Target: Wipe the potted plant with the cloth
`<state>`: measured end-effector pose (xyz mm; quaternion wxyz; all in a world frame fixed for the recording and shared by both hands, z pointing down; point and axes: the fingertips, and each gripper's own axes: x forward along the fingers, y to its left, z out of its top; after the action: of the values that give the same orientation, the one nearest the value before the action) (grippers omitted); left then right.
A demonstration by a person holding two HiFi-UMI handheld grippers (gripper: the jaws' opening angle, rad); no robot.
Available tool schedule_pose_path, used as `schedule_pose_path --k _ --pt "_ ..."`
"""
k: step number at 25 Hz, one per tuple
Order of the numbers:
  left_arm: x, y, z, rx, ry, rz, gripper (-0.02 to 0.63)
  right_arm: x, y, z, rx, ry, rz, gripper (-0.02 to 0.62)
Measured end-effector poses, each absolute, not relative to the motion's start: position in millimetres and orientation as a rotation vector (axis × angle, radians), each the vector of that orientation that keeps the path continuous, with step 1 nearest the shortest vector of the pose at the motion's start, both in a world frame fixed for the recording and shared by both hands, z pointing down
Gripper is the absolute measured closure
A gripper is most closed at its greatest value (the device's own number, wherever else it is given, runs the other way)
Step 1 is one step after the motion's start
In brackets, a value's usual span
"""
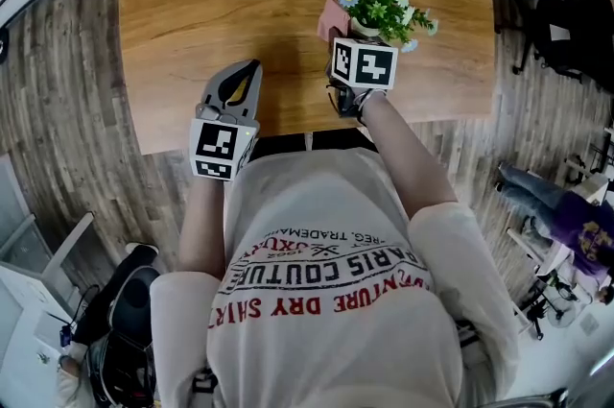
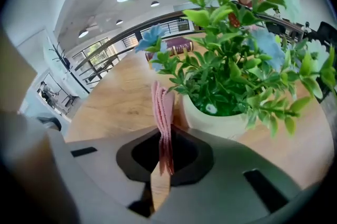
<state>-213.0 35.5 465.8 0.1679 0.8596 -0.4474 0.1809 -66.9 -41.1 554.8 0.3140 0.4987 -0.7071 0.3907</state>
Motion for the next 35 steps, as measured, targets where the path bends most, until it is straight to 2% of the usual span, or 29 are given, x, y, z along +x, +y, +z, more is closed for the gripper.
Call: schedule_pose_path --k 13,31,33,35 --pt "-190 31 474 2.47 -1.189 0.53 0.591 -29 -27 567 1.367 -1.793 1.186 0.56" --pt "-137 21 478 2.5 -1.082 0.467 0.589 21 7 558 1.293 -1.83 1.122 0.559" --pt "-123 18 479 2.506 -1.046 0.426 0.546 27 12 551 1.265 -1.873 1.064 0.56" --pt "-108 13 482 2.521 -1.01 0.413 0.347 40 13 545 1.256 -1.895 0.967 0.558"
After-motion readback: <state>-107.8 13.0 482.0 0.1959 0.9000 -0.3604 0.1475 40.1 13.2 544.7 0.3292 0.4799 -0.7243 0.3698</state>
